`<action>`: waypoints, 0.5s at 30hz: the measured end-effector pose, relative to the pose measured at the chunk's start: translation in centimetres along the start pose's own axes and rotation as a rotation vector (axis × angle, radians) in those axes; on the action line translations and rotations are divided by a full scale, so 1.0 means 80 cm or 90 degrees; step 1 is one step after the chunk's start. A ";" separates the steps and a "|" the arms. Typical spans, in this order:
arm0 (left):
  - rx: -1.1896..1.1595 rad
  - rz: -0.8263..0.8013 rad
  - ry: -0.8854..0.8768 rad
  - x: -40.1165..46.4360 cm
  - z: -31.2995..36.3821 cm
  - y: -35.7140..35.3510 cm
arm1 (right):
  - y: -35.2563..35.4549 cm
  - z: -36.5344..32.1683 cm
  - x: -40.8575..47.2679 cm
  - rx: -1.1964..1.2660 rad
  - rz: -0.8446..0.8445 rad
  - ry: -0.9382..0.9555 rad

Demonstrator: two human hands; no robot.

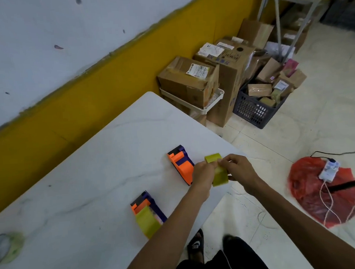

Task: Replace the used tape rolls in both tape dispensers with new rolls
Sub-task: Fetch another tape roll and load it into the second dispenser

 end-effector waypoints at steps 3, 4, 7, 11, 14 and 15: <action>-0.033 0.025 0.013 0.012 0.010 -0.001 | -0.002 -0.005 0.031 -0.012 -0.048 -0.003; -0.053 0.030 0.015 0.015 0.013 -0.002 | -0.003 -0.006 0.041 -0.019 -0.064 -0.005; -0.085 0.071 0.042 0.019 0.027 0.000 | -0.009 -0.012 0.066 -0.037 -0.121 -0.011; -0.118 0.130 0.077 0.014 0.041 0.003 | -0.014 -0.026 0.089 -0.064 -0.222 -0.033; -0.162 0.154 0.075 0.012 0.045 0.002 | -0.020 -0.036 0.100 -0.085 -0.274 -0.065; -0.169 0.164 0.073 0.011 0.047 0.002 | -0.023 -0.038 0.103 -0.097 -0.285 -0.071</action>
Point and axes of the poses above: each hand's wrist, its own x-axis towards the middle knuckle, its own y-axis out of the back of the hand, z = x × y, the point moved 8 cm from there along x, towards the middle knuckle, and after that the axes turned 8 degrees about x, right-handed, at the moved point
